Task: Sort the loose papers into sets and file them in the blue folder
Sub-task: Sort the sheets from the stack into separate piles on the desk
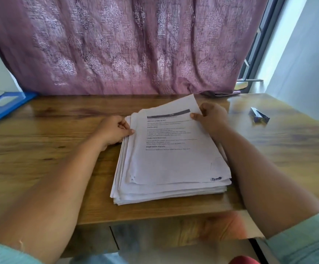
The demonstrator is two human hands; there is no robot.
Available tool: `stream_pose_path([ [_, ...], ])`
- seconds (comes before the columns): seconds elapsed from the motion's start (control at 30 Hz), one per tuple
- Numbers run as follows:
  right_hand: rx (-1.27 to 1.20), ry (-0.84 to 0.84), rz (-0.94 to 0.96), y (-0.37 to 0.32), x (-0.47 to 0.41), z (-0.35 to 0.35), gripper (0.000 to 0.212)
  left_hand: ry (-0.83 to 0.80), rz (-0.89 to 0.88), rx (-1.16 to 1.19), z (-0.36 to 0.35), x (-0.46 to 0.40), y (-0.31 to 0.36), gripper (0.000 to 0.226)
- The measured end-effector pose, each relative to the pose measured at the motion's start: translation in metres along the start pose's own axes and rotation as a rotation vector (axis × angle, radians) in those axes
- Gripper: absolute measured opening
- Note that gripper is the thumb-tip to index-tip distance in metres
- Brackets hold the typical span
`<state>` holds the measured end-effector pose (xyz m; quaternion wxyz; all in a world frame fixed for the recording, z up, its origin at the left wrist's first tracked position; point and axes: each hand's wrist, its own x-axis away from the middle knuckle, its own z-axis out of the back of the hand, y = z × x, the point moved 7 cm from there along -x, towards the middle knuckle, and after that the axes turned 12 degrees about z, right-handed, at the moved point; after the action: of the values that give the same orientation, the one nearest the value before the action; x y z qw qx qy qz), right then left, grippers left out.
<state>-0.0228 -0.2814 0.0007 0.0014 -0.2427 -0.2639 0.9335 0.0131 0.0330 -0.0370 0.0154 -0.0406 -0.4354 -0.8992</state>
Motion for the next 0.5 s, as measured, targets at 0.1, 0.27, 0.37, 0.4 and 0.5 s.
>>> stream_pose_path([
  [0.1, 0.025, 0.124, 0.163, -0.021, -0.003, 0.012, 0.028, 0.026, -0.011, -0.038, -0.002, 0.001, 0.003, 0.010],
  [0.27, -0.057, 0.180, 0.233, -0.026, -0.006, 0.013, 0.033, 0.065, 0.020, -0.094, -0.002, 0.005, 0.006, 0.027],
  [0.37, -0.153, 0.198, 0.102, -0.018, -0.008, 0.010, 0.033, 0.088, 0.047, -0.011, 0.004, 0.019, 0.007, 0.042],
  [0.4, -0.228, 0.214, 0.022, -0.012, -0.008, 0.009, 0.032, 0.105, 0.064, 0.049, 0.010, 0.024, 0.004, 0.044],
  [0.5, -0.454, 0.220, -0.195, 0.005, -0.004, -0.001, 0.036, 0.064, 0.076, 0.351, 0.026, 0.040, -0.004, 0.037],
])
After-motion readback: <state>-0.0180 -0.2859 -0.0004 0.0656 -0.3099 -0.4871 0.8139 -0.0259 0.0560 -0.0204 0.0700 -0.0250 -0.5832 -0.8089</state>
